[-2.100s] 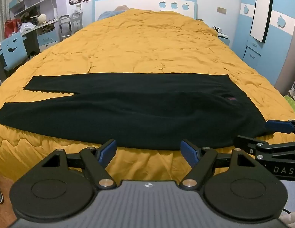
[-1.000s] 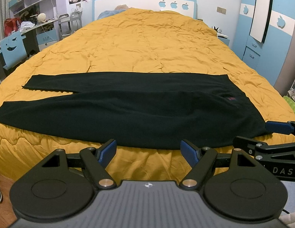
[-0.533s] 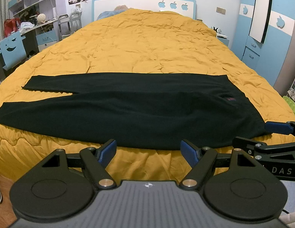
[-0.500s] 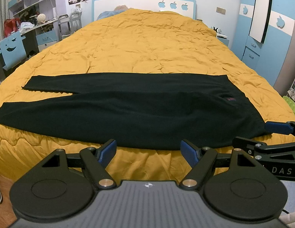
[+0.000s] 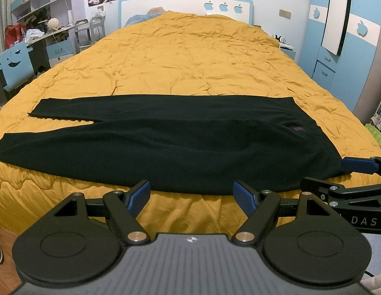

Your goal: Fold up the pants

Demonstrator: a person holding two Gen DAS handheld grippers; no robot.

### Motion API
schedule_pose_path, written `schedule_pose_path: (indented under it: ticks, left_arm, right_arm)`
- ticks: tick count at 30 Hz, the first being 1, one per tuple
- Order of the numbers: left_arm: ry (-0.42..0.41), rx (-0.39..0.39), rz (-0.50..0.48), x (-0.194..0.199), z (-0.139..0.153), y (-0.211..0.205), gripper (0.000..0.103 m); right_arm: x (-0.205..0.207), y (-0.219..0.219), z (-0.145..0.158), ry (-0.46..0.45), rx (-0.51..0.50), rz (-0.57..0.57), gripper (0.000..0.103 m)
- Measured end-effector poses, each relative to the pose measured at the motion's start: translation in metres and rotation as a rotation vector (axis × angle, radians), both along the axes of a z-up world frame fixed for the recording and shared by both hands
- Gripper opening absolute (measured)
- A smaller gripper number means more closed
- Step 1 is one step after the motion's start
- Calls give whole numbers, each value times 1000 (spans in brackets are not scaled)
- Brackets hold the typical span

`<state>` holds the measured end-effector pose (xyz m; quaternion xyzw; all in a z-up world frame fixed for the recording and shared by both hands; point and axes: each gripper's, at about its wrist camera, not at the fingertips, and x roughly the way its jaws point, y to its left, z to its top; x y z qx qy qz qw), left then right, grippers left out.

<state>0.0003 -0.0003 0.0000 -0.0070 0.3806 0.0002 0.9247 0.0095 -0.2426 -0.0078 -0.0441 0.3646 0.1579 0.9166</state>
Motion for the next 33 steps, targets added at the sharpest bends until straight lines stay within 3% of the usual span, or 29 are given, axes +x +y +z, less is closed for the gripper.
schedule_pose_path:
  ticks: [22, 27, 33]
  left_arm:
    - [5, -2, 3, 1, -5, -5, 89]
    - [5, 2, 4, 5, -4, 5, 88]
    - [-16, 18, 38, 14, -3, 31, 79]
  right_arm:
    - [2, 0, 1, 8, 13, -1, 82]
    - [9, -12, 3, 8, 61, -8, 82]
    - [30, -43, 5, -74, 155, -42, 82]
